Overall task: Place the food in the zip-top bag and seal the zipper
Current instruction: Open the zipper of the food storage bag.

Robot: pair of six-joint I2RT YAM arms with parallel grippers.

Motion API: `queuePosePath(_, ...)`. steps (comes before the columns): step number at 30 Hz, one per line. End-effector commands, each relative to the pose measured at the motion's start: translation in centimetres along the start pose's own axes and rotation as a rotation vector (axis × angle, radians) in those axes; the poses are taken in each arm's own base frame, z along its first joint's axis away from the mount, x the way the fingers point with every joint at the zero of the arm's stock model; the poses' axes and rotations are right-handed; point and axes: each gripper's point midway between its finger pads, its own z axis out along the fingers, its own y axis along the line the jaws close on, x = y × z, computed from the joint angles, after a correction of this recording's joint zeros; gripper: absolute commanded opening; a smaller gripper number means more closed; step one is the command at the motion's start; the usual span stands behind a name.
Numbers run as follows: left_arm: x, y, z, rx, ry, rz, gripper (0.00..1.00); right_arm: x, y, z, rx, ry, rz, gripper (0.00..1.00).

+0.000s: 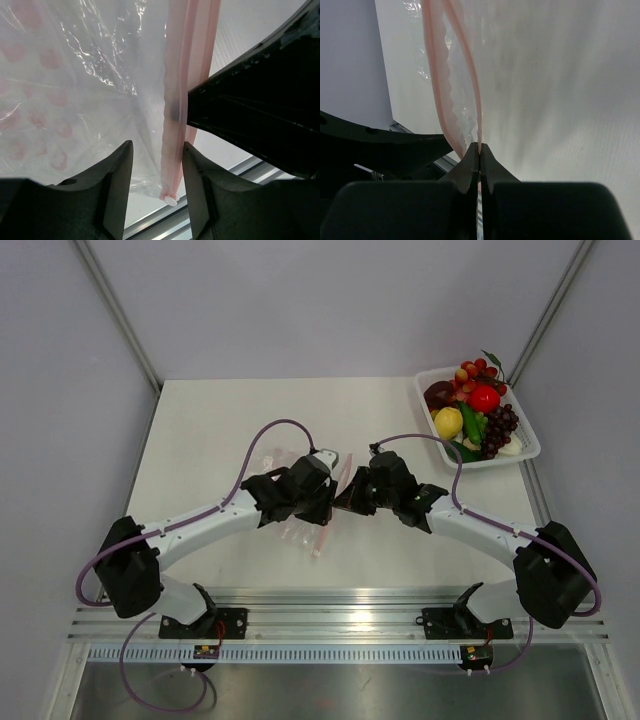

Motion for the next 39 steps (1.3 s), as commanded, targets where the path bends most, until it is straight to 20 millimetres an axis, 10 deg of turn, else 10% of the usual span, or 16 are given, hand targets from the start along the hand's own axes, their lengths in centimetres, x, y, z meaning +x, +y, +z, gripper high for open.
queuePosePath(1, -2.7, -0.1, -0.1, -0.028, -0.083, 0.010, 0.44, 0.0, 0.8, -0.6, -0.026, -0.012, -0.001, 0.00)
queuePosePath(13, -3.2, 1.4, -0.2, -0.127, -0.093, -0.006, 0.33, 0.0, -0.4, -1.1, 0.026, -0.028, 0.007, 0.00)
queuePosePath(20, -4.2, 2.1, -0.7, -0.186, -0.110, -0.034, 0.00, 0.0, -0.2, -0.9, 0.022, -0.020, -0.015, 0.00)
queuePosePath(30, -7.5, 1.6, -5.1, -0.076, -0.084, -0.168, 0.00, -3.4, -5.6, -0.2, 0.425, 0.033, -0.309, 0.00)
queuePosePath(39, -10.6, -2.0, -8.5, 0.094, -0.085, -0.180, 0.00, -7.5, -2.8, -0.9, 0.405, -0.054, -0.314, 0.00)
